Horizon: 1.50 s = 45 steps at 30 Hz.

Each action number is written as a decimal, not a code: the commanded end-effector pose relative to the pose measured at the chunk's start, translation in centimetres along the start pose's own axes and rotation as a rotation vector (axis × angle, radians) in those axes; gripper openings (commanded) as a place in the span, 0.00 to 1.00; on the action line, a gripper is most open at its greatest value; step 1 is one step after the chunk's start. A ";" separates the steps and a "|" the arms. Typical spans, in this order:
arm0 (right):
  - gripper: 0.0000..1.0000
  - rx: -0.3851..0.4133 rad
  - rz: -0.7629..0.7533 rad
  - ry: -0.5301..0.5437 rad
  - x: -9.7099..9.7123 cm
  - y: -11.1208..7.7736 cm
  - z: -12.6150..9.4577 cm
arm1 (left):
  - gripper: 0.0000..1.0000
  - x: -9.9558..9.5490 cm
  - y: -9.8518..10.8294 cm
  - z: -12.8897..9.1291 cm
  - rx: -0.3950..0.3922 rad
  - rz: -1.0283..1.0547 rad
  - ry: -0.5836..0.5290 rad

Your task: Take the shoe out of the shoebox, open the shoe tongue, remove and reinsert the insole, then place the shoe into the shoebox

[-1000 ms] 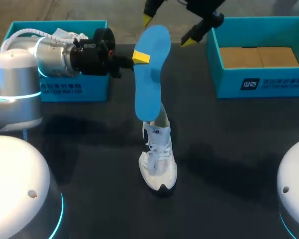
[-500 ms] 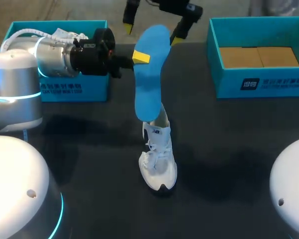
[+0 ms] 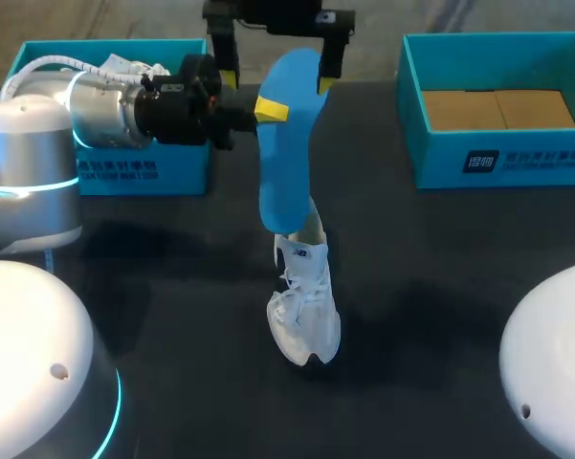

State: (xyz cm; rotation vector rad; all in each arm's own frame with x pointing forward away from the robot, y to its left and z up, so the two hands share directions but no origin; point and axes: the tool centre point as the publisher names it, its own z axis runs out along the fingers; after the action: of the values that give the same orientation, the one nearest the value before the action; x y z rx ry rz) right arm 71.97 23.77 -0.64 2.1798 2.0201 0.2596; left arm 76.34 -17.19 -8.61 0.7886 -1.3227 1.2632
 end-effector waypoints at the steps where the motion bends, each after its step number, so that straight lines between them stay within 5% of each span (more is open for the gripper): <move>1: 1.00 0.005 -0.004 -0.160 0.6 -0.1 0.2 | 0.00 0.0 0.0 0.0 -0.001 0.000 -0.001; 27: 1.00 0.044 0.009 -0.103 1.0 -0.8 1.0 | 0.00 0.0 0.0 0.0 -0.001 0.000 -0.001; 45: 1.00 0.076 -0.015 0.115 -2.0 0.2 1.7 | 0.00 0.0 0.0 0.0 -0.001 0.000 -0.001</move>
State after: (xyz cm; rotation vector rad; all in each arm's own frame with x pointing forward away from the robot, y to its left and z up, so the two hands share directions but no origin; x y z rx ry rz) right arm 72.11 22.87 -1.85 2.1995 2.0688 0.1758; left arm 76.33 -17.18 -8.60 0.7888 -1.3226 1.2634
